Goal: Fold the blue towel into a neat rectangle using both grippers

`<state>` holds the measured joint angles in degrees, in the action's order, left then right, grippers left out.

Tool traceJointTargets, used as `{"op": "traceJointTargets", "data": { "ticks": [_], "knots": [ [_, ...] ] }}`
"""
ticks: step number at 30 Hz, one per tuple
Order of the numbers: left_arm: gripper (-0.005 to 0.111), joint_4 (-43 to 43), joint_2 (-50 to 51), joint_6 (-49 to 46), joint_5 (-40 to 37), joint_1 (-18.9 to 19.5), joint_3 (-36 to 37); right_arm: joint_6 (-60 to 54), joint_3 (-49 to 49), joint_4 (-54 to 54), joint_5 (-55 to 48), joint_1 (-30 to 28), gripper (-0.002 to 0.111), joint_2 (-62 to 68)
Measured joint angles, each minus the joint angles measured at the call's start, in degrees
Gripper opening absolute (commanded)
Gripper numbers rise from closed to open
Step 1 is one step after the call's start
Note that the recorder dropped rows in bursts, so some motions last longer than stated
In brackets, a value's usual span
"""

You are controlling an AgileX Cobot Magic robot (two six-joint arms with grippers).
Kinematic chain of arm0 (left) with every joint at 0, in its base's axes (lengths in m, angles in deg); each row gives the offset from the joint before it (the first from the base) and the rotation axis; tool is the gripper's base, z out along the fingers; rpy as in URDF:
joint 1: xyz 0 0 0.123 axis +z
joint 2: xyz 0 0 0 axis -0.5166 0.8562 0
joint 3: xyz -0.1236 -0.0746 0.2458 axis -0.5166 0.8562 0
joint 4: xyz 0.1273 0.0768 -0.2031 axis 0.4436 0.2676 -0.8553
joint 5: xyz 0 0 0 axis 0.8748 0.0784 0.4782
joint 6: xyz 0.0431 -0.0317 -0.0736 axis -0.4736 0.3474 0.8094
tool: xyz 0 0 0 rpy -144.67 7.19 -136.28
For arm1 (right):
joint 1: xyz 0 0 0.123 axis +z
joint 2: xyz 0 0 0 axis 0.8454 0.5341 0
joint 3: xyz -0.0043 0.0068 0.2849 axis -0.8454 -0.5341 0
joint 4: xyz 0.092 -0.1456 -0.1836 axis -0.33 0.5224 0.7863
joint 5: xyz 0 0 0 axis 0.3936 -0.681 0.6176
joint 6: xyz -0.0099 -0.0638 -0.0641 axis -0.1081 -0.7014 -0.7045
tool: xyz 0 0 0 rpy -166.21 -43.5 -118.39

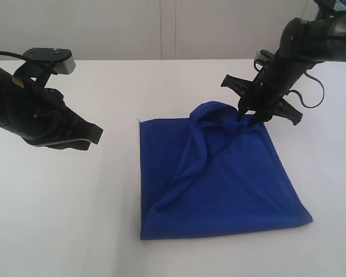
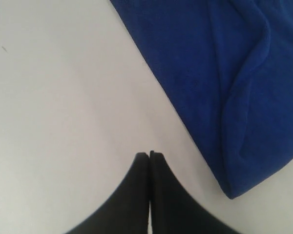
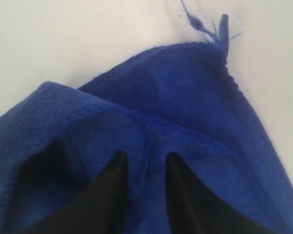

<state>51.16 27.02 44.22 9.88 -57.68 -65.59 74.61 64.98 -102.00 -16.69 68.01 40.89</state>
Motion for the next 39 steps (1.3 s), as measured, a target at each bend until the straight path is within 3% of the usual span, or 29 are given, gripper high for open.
{"op": "traceJointTargets", "data": {
  "ticks": [11,17,26,33,39],
  "knots": [
    [0.0,0.2,0.0,0.0,1.1,0.0,0.0,0.1,0.0,-3.0,1.0,0.0,0.026,2.2],
    [0.0,0.4,0.0,0.0,1.5,0.0,0.0,0.1,0.0,-3.2,1.9,0.0,0.002,2.2],
    [0.0,-0.5,0.1,0.0,1.9,-0.3,0.0,-1.5,0.0,-3.4,4.5,0.0,0.0,0.3],
    [0.0,-4.7,3.0,-3.4,8.4,-7.9,-0.4,-8.6,0.0,-3.4,4.9,0.0,0.0,-0.4],
    [0.0,-4.8,11.1,-4.0,11.3,-14.2,-4.7,-20.3,0.0,-3.4,3.6,0.0,0.0,-0.4]
  ]
}}
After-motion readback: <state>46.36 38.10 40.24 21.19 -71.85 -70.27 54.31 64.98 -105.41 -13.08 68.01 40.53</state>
